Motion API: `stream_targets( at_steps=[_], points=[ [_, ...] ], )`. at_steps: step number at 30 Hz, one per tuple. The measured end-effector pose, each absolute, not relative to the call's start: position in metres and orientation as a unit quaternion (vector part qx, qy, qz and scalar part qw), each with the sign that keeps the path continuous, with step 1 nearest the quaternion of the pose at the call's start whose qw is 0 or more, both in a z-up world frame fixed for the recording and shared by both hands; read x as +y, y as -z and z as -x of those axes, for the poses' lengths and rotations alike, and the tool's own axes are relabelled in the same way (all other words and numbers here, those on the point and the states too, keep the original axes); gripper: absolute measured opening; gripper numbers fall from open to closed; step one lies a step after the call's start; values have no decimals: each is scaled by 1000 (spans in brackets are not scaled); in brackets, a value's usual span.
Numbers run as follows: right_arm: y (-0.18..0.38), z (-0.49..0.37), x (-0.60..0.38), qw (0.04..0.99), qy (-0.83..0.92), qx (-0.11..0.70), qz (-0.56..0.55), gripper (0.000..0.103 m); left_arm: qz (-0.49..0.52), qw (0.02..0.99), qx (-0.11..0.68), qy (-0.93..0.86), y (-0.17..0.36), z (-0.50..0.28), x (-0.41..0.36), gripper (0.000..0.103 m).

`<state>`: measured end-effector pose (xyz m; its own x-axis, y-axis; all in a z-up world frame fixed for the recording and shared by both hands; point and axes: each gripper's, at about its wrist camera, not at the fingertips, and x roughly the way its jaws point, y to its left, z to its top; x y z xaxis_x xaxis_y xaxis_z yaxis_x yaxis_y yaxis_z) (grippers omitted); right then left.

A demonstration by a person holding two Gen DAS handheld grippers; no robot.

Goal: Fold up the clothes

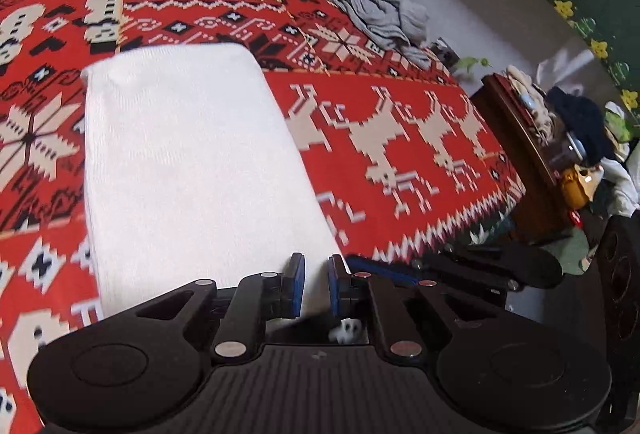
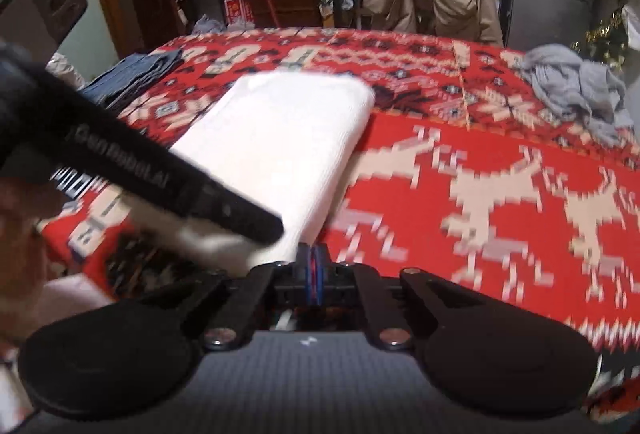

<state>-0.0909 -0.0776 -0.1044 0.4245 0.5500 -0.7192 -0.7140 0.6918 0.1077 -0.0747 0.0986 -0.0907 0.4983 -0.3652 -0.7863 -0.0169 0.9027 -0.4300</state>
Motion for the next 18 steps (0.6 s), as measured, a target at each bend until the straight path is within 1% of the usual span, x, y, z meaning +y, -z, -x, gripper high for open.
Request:
stream_targets(
  at_steps=[6, 11, 18],
  points=[
    [99, 114, -91, 831, -384, 382, 125, 6, 202, 838, 495, 108, 84, 86, 100, 11],
    [92, 92, -100, 847, -362, 376, 98, 7, 208, 851, 474, 90, 74, 77, 112, 11],
    [92, 37, -77, 860, -355, 354, 91, 7, 194, 871, 447, 59, 69, 21, 132, 11]
  ],
)
